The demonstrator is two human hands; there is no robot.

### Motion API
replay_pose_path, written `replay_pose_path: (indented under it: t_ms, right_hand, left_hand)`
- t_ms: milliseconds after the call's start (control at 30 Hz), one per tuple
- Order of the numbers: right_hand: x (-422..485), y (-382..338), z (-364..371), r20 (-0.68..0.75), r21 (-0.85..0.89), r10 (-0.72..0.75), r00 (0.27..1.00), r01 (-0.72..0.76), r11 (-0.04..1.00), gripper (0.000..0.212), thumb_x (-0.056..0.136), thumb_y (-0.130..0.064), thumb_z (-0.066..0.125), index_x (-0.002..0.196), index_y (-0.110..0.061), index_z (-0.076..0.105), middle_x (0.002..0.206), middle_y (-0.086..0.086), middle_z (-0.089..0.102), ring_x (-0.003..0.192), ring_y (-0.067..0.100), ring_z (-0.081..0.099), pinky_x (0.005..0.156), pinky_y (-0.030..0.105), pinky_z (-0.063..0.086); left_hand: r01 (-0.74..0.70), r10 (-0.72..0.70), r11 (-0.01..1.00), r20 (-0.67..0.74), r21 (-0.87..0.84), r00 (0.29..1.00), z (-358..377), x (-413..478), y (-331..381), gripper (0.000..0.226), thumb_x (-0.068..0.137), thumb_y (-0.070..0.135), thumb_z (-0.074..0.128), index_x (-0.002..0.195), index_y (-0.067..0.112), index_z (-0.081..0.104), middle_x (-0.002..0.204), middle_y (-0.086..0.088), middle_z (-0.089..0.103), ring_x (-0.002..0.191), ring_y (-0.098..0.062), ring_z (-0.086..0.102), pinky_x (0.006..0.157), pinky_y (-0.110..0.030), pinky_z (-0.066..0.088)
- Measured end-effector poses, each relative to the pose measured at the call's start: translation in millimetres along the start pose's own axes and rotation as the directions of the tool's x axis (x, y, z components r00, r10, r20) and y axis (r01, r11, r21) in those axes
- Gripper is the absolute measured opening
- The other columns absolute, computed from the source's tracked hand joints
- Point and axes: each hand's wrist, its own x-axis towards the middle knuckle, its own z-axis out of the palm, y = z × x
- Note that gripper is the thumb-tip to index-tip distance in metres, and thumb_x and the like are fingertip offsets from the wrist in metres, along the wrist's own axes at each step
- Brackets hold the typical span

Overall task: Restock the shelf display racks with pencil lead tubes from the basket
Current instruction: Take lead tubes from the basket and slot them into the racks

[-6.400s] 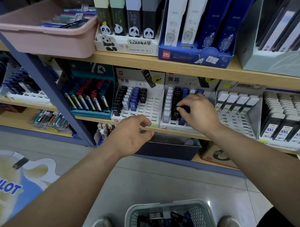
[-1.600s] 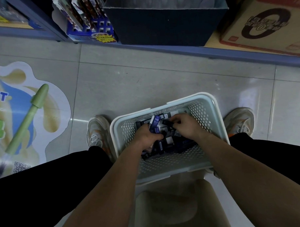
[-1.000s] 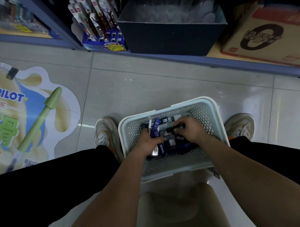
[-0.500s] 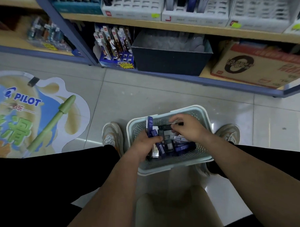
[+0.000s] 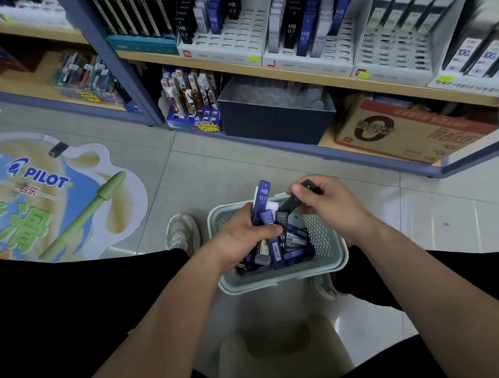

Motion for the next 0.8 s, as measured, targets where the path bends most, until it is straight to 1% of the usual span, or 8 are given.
replay_pose_path:
  t_ms: [67,167,267,433,533,600,700,800]
  right_hand:
    - [2.4,-8.3,2.7,-0.05,-0.026,-0.064,0.997,0.063,0.998,0.017,0.097,-0.03,0.06,0.087,-0.023,0.073,0.086,0.008,0.072,0.087,0.028,0.071,0.088,0.053,0.057]
    - [4.0,-19.5,4.9,-0.053,-0.09,-0.138,0.989,0.133,0.987,0.01,0.096,-0.028,0.064,0.098,-0.029,0.073,0.086,-0.008,0.072,0.086,0.019,0.07,0.079,0.048,0.061]
    - [6.9,-24.7,3.3,0.006,-0.195,-0.155,0.988,0.153,0.969,0.018,0.091,-0.035,0.069,0.108,-0.03,0.074,0.089,-0.021,0.071,0.091,0.008,0.069,0.087,0.045,0.058]
    - [11.1,-29.9,2.3,0.092,-0.189,-0.176,0.98,0.191,0.963,0.013,0.089,-0.025,0.074,0.102,-0.028,0.075,0.093,-0.011,0.075,0.087,0.009,0.069,0.083,0.035,0.056]
    - [13.7,-28.9,3.4,0.077,-0.208,-0.185,0.98,0.197,0.958,0.003,0.088,-0.024,0.074,0.09,-0.027,0.073,0.081,-0.004,0.071,0.073,0.016,0.066,0.071,0.039,0.056]
    - [15.1,-29.1,1.8,0.052,-0.253,-0.193,0.98,0.2,0.947,0.003,0.089,-0.025,0.073,0.087,-0.026,0.071,0.077,-0.006,0.07,0.072,0.016,0.066,0.072,0.043,0.058]
    - [15.5,-33.7,-6.8,-0.008,-0.245,-0.195,0.981,0.187,0.951,0.011,0.092,-0.024,0.069,0.083,-0.028,0.068,0.07,-0.012,0.069,0.071,0.013,0.066,0.076,0.048,0.058]
    - [15.0,-39.4,-20.1,-0.052,-0.186,-0.16,0.986,0.147,0.971,0.012,0.094,-0.021,0.067,0.083,-0.023,0.067,0.068,-0.006,0.069,0.071,0.017,0.066,0.073,0.053,0.06]
  left_hand:
    - [-0.023,0.023,1.0,0.012,0.008,1.0,1.8,-1.0,6.6,0.066,0.067,0.033,0.083,0.124,0.013,0.057,0.118,-0.01,0.071,0.113,-0.027,0.066,0.107,-0.051,0.046]
    - [-0.038,0.037,0.999,0.024,0.018,0.999,3.9,-4.6,16.9,0.065,0.07,0.034,0.083,0.125,0.016,0.056,0.118,-0.011,0.07,0.112,-0.029,0.067,0.104,-0.054,0.048]
    - [-0.039,0.037,0.998,0.038,0.048,0.999,7.4,-7.7,22.2,0.06,0.072,0.028,0.082,0.125,0.019,0.055,0.116,-0.009,0.07,0.108,-0.025,0.069,0.097,-0.05,0.055]
    - [-0.029,0.026,0.989,0.024,0.145,0.999,8.9,-9.2,25.0,0.044,0.084,0.016,0.078,0.121,0.025,0.055,0.105,0.005,0.072,0.096,-0.006,0.069,0.091,-0.025,0.053]
    - [-0.019,0.019,0.987,0.001,0.162,1.0,10.0,-9.4,25.3,0.045,0.082,0.019,0.08,0.119,0.027,0.056,0.104,0.006,0.073,0.1,-0.01,0.069,0.099,-0.035,0.052]
    - [-0.02,0.02,0.993,0.002,0.115,1.0,10.7,-8.5,23.3,0.051,0.077,0.023,0.081,0.121,0.028,0.057,0.11,0.004,0.073,0.106,-0.013,0.068,0.104,-0.039,0.05]
    - [0.013,-0.012,0.999,0.013,-0.041,1.0,9.9,-8.3,20.2,0.05,0.082,0.014,0.077,0.126,0.022,0.056,0.121,-0.002,0.071,0.117,-0.017,0.065,0.108,-0.039,0.046]
    - [0.076,-0.079,0.975,-0.004,-0.21,0.997,5.8,-8.2,17.5,0.04,0.088,0.005,0.072,0.125,0.01,0.057,0.121,-0.015,0.07,0.116,-0.031,0.066,0.102,-0.054,0.05]
